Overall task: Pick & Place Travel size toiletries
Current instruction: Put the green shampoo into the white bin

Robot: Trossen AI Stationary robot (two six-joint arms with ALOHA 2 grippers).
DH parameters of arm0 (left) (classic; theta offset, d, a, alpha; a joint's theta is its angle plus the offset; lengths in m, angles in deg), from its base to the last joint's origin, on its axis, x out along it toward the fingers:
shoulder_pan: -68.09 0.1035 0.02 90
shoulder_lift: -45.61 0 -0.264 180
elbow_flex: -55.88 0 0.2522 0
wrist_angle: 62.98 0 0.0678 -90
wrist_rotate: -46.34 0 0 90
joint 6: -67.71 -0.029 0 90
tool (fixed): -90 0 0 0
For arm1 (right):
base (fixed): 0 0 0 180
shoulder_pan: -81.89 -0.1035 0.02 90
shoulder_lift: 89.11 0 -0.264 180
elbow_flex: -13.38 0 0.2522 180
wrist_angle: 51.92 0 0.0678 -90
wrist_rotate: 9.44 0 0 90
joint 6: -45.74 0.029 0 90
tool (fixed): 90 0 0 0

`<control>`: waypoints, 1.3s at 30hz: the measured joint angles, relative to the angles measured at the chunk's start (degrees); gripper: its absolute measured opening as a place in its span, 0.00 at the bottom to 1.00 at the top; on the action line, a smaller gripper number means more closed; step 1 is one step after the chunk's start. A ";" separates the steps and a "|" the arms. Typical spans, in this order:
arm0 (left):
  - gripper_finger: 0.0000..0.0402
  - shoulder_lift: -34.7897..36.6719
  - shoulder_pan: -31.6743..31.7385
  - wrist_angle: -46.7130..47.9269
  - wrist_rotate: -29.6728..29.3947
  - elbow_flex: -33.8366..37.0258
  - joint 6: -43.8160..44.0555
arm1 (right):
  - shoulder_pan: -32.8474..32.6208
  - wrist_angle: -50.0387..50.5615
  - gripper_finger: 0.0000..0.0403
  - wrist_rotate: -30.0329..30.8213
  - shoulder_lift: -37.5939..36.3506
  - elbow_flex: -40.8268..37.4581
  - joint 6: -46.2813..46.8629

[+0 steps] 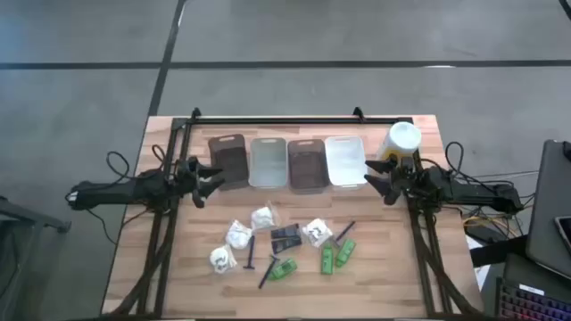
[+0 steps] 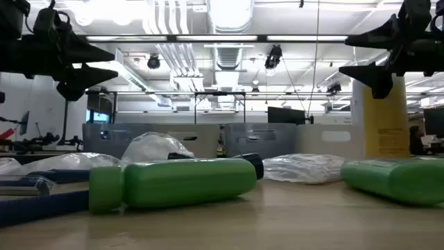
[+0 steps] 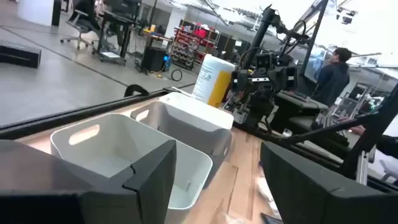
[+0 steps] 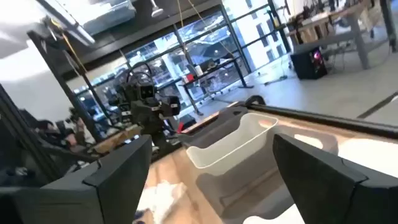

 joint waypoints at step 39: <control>0.59 -0.07 -0.02 -0.19 -0.18 0.33 62.92 | -0.19 -2.13 0.89 -0.04 3.98 0.04 37.89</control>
